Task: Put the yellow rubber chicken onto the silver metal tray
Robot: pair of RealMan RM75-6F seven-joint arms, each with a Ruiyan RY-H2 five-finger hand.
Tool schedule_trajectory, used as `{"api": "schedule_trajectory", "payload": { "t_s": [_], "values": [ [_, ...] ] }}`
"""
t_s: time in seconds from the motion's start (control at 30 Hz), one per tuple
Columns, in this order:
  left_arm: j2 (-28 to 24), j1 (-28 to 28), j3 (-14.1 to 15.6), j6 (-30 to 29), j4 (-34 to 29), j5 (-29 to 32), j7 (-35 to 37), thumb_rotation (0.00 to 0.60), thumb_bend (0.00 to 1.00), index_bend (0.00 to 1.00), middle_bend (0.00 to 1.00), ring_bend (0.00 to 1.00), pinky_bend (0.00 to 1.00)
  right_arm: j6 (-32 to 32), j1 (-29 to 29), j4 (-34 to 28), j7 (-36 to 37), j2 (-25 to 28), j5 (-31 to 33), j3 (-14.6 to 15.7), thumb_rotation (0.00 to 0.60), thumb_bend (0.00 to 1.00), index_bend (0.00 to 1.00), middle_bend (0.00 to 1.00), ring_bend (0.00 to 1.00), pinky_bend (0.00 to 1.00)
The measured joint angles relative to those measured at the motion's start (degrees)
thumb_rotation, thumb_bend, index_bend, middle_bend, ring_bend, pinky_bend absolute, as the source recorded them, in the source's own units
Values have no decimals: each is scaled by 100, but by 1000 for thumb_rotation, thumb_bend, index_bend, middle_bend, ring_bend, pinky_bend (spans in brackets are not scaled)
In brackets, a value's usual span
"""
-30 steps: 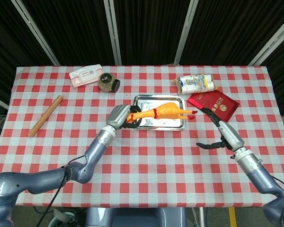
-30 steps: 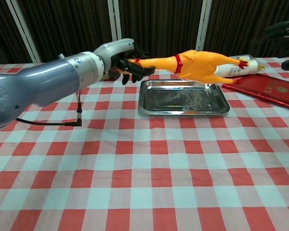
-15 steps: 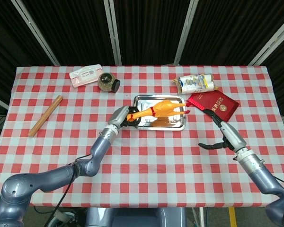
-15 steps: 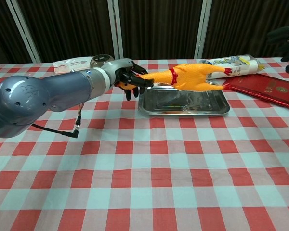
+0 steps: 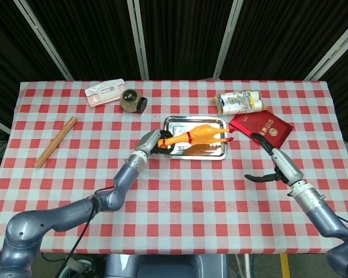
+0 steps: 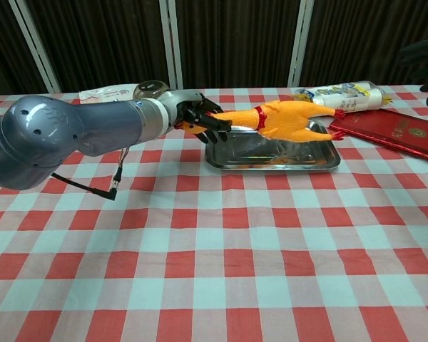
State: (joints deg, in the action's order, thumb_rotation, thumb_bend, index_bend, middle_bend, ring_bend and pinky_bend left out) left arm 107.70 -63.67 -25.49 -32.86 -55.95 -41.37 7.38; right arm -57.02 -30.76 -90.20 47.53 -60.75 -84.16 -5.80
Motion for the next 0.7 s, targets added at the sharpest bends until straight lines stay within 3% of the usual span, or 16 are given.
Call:
{"api": "schedule_trajectory", "payload": {
  "t_s": [0.13, 0.3, 0.7],
  "values": [
    [-63, -17, -25, -23, -42, 9, -37, 600, 388, 249, 277, 186, 68, 11, 5, 5, 7, 3, 24, -9, 470, 156, 0, 0, 0, 72],
    [-122, 32, -39, -177, -201, -118, -27, 600, 320, 159, 214, 108, 14, -11, 17, 9, 44, -11, 3, -15, 470, 155, 0, 0, 0, 72],
    [-284, 162, 95, -456, -472, -396, -181, 600, 273, 68, 108, 0, 0, -31, 21, 11, 74, -30, -29, -32, 472, 156, 0, 0, 0, 72]
  ]
}}
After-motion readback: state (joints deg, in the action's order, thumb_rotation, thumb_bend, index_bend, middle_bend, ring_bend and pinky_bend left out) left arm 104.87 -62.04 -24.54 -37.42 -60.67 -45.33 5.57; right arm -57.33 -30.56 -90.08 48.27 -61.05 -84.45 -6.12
